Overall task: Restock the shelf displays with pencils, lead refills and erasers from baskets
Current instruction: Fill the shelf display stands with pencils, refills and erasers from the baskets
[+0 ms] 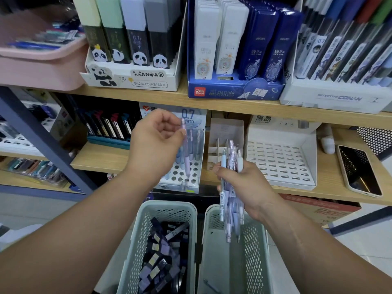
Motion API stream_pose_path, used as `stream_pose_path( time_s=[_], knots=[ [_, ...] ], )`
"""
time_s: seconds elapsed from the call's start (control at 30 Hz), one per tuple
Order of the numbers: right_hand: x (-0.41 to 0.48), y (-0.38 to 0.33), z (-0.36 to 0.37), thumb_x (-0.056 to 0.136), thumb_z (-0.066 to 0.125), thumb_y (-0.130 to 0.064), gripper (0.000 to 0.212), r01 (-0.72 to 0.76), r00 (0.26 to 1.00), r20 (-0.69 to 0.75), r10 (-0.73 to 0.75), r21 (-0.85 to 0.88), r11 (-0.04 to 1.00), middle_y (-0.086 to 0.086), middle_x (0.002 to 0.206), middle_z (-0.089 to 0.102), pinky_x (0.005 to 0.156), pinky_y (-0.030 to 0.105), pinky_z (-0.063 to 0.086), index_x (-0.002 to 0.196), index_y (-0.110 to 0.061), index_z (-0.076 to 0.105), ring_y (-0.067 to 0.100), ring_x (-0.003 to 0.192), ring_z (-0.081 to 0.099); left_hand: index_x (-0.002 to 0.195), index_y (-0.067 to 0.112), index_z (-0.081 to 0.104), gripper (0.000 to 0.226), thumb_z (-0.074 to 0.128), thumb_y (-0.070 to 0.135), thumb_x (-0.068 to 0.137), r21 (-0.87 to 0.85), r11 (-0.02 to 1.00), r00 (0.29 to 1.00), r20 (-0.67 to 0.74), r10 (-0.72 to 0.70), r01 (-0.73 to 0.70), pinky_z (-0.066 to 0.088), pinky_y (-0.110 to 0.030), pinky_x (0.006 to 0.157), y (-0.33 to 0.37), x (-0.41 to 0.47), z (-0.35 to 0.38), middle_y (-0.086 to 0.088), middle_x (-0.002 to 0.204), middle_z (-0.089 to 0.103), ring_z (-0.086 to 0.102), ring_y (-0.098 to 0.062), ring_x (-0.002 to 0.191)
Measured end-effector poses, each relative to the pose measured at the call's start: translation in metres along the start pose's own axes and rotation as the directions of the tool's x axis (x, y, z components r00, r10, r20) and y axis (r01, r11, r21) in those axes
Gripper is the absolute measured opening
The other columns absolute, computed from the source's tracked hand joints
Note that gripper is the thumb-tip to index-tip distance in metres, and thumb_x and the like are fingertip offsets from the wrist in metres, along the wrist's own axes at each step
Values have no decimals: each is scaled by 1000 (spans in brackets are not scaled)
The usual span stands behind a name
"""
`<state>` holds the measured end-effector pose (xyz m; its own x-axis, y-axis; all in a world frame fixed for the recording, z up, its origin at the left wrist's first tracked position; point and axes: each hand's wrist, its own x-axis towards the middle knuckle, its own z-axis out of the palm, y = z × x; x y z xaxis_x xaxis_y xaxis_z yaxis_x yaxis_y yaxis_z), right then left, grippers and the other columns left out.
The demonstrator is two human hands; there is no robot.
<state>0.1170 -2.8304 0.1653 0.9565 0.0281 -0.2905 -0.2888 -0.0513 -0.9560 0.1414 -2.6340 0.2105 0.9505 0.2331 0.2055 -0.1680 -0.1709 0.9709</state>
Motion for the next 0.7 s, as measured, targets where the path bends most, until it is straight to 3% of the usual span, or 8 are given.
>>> stream_pose_path(
  time_s=[0.1, 0.2, 0.37, 0.43, 0.5, 0.6, 0.7],
  knots=[
    [0, 2, -3, 87, 78, -22, 7, -2, 1000, -11, 1, -25, 1000, -6, 77, 75, 92, 45, 55, 92, -18, 76, 20, 82, 69, 110, 42, 58, 41, 67, 7, 91, 105, 992, 996, 68, 64, -71, 58, -47, 83, -4, 0, 7, -6, 88, 68, 68, -29, 82],
    [1, 3, -4, 86, 79, -24, 9, -8, 1000, -20, 8, -23, 1000, -5, 80, 76, 95, 48, 56, 92, -18, 76, 20, 85, 70, 112, 30, 67, 33, 66, 5, 91, 185, 970, 987, 58, 152, -160, 58, -36, 81, -8, 1, 14, -2, 88, 67, 65, -23, 80],
    [2, 4, -8, 88, 77, -21, 8, 6, 1000, -8, -6, -8, 1000, -10, 69, 71, 74, 30, 56, 92, -15, 73, 16, 74, 67, 108, 25, 71, 27, 70, 7, 89, 340, 900, 958, 11, 286, -273, 54, -17, 77, -14, -1, 18, 17, 83, 64, 62, 0, 73],
    [2, 4, -10, 88, 77, -19, 8, 11, 1000, -2, -11, -1, 1000, -11, 67, 70, 69, 26, 57, 91, -14, 72, 12, 71, 67, 106, 20, 72, 21, 71, 8, 88, 412, 866, 951, 7, 309, -284, 54, -19, 76, -17, -2, 18, 18, 78, 63, 61, 0, 72],
    [2, 4, -12, 88, 76, -17, 9, 10, 1000, 6, -10, 22, 1000, -11, 68, 71, 66, 23, 57, 94, -11, 72, 8, 69, 67, 102, 17, 74, 18, 73, 9, 86, 480, 827, 944, 11, 329, -293, 56, -29, 76, -20, 0, 18, 15, 75, 63, 62, -5, 69],
    [3, 3, -14, 87, 77, -19, 14, 8, 1000, 4, -9, 16, 1000, -8, 76, 74, 73, 28, 61, 98, -11, 73, 9, 73, 69, 98, 15, 74, 14, 73, 11, 85, 547, 784, 940, 14, 341, -293, 57, -36, 73, -23, 1, 18, 13, 75, 63, 60, -13, 65],
    [2, 1, -13, 87, 77, -18, 18, 3, 1000, 3, -3, 23, 1000, -1, 85, 73, 78, 34, 63, 101, -9, 73, 11, 71, 68, 96, 14, 74, 12, 72, 13, 84, 577, 773, 943, -12, 332, -264, 55, -33, 72, -23, 3, 18, 11, 77, 66, 60, -16, 64]
  ],
)
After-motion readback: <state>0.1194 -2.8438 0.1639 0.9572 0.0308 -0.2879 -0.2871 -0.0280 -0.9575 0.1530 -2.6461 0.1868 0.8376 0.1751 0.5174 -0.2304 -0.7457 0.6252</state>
